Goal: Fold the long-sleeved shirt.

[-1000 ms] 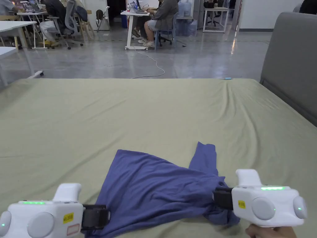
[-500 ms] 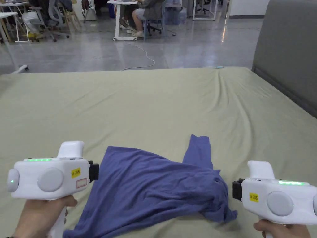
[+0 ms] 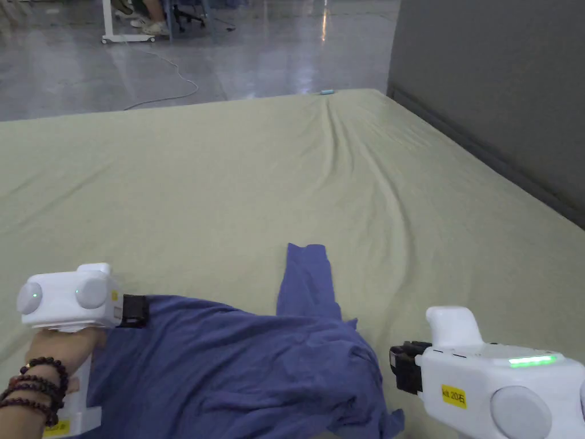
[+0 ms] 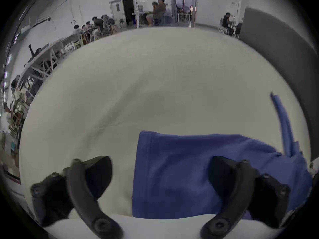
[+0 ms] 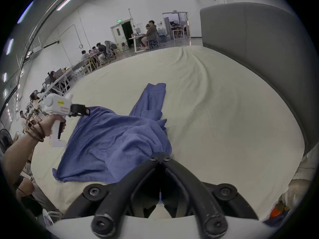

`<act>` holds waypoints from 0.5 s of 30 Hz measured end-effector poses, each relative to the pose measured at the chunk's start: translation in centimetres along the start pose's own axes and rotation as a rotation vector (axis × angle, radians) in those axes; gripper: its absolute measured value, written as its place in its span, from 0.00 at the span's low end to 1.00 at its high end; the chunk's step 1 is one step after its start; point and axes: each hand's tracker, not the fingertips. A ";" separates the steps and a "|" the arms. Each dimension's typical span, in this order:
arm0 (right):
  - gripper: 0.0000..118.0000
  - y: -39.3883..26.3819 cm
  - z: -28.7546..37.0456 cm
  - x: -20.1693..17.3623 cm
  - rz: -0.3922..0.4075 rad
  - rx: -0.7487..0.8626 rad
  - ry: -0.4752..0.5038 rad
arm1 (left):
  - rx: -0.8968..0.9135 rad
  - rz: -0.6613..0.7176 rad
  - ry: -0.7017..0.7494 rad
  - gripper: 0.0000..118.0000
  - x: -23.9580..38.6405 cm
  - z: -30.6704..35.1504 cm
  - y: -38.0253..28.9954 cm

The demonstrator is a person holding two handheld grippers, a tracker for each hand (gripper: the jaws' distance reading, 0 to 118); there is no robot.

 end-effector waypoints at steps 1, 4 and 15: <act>0.00 0.4 -0.2 0.3 -0.004 0.001 -0.005 | 0.006 0.023 -0.080 0.77 -0.2 0.1 -0.2; 0.05 1.8 -1.1 0.4 -0.037 0.023 -0.017 | 0.086 0.024 -0.089 0.06 -0.7 2.5 0.0; 0.53 5.9 -12.3 -1.0 -0.051 -0.300 0.060 | 0.237 0.063 -0.159 0.00 -3.7 11.1 -1.2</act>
